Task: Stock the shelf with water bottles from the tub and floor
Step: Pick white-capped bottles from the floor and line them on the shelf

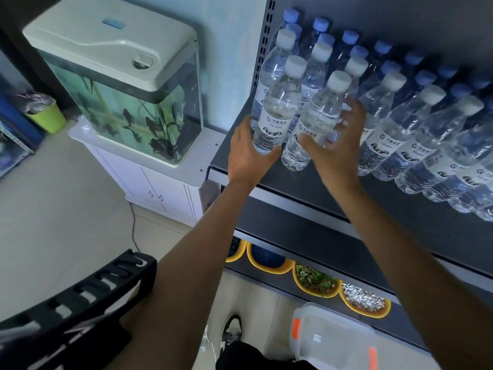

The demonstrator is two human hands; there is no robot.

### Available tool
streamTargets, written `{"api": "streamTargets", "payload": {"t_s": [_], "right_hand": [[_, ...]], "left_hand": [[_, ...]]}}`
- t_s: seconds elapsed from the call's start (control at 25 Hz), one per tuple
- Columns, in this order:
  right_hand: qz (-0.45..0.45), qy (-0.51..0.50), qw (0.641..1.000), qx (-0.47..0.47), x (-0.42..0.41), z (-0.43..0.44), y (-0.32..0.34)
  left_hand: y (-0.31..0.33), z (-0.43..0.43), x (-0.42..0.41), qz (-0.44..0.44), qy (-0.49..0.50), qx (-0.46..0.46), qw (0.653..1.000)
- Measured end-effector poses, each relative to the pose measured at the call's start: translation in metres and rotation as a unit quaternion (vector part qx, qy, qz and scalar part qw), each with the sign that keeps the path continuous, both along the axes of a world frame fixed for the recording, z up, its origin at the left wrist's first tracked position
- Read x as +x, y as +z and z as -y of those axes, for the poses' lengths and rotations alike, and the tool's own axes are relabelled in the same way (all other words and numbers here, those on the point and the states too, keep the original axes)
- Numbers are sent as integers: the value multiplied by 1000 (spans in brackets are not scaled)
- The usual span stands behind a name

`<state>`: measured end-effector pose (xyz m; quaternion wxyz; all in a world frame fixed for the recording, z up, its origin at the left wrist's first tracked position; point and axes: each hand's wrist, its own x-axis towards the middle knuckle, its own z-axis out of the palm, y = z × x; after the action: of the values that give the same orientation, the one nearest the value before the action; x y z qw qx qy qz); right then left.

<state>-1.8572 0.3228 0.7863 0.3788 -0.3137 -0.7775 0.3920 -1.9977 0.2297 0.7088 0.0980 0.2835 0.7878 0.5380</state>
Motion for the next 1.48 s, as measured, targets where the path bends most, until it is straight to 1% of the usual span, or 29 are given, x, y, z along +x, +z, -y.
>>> {"api": "streamTargets", "payload": {"t_s": [0.08,0.24,0.52,0.68,0.8,0.88,1.0,1.16,1.24,1.32,1.4,1.48], "right_hand": [[-12,-38,998,-42,-8,10,-24],[13,-54,995,-78,-15,11,-56],[-50,-27,996,-76,-23,15,-76],[-5,-38,999,-26,-27,13,-81],[30,-21,999,-7,-28,10,-83],[35,-12,999,-17,-28,8,-83],[18,-26,998,-53,-29,10,-81],[8,-20,997,-72,-26,11,-79],[1,-10,996,-84,-23,13,-76],[0,3,994,-106,-18,17,-72],[-5,6,993,-120,-10,22,-67],[-21,16,993,-117,2,30,-66]], "left_hand": [[2,-2,-3,-6,-15,-19,1000],[7,-4,-9,13,-42,-35,998],[2,-7,-6,42,-10,26,999],[6,-6,-10,96,-18,73,993],[8,-2,-12,112,-23,95,989],[8,0,-14,117,-20,101,988],[11,2,-12,119,-10,102,988],[18,5,-8,107,0,83,991],[22,10,-4,125,11,72,989],[22,22,7,144,31,58,987],[14,41,25,142,42,54,987],[2,63,49,133,57,69,987]]}}
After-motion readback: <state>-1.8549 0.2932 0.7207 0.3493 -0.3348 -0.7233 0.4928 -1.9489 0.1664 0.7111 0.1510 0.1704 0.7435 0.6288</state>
